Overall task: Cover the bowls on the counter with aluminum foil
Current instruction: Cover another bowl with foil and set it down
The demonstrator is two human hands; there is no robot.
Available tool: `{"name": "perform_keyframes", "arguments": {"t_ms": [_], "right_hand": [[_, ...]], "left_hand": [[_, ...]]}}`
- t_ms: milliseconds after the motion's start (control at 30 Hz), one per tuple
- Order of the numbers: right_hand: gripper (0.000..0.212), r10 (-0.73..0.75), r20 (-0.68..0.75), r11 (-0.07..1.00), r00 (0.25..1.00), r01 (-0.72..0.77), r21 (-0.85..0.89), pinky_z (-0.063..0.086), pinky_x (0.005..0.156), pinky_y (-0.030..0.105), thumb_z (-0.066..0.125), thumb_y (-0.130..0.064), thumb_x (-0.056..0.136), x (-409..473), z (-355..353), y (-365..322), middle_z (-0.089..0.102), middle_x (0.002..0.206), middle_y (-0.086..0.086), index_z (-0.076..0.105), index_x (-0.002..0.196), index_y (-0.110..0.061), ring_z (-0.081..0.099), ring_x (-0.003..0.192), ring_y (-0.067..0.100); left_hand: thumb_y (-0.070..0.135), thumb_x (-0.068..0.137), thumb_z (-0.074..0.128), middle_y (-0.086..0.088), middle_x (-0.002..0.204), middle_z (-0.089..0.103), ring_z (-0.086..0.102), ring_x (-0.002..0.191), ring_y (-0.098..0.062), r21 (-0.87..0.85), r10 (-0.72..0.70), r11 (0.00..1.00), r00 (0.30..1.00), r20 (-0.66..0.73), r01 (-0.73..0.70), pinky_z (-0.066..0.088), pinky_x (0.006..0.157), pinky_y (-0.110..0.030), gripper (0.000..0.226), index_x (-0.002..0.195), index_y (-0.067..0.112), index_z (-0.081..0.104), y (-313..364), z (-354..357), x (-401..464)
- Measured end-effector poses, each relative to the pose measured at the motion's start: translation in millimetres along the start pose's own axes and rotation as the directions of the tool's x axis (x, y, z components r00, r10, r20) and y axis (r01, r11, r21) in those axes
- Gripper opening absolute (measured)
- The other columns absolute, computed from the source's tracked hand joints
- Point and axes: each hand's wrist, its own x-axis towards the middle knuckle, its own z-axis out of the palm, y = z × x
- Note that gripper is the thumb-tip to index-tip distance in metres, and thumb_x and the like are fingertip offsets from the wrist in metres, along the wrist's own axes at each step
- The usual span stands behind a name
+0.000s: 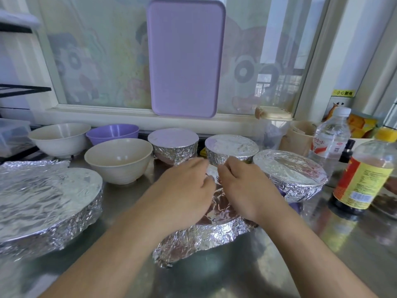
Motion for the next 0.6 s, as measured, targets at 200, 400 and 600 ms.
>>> {"name": "perform_keyframes", "arguments": {"t_ms": [200,400,600], "right_hand": [[0.039,-0.011,-0.153,0.998,0.988,0.001,-0.063,0.026,0.051,0.035,0.038,-0.036,0.098,2,-8,12,0.053,0.065,0.007,0.044,0.066,-0.014,0.052,0.066,0.036],[0.031,-0.103,-0.123,0.992,0.987,0.111,0.058,0.045,0.069,0.041,0.044,-0.035,0.107,4,-10,18,0.067,0.082,0.002,0.064,0.09,-0.018,0.06,0.081,0.027],[0.032,-0.119,0.072,0.954,0.99,0.094,0.284,0.046,0.096,0.031,0.045,-0.03,0.112,4,-3,21,0.076,0.112,0.005,0.073,0.12,-0.017,0.066,0.108,0.019]], "left_hand": [[0.042,0.09,-0.009,-0.021,0.155,0.034,0.027,0.147,-0.036,0.315,0.11,0.934,0.974,0.199,-0.17,0.034,0.117,-0.048,0.079,0.134,0.008,0.047,-12,5,1],[0.042,0.105,0.019,-0.014,0.155,0.049,0.042,0.145,-0.033,0.174,0.12,0.973,0.975,0.188,-0.153,0.041,0.115,-0.049,0.062,0.136,0.003,0.057,-18,1,-1],[0.05,0.103,0.02,0.006,0.149,0.057,0.053,0.133,-0.012,0.057,0.059,0.996,0.997,0.04,-0.062,0.045,0.111,-0.036,0.062,0.146,0.022,0.053,-16,5,-4]]}}
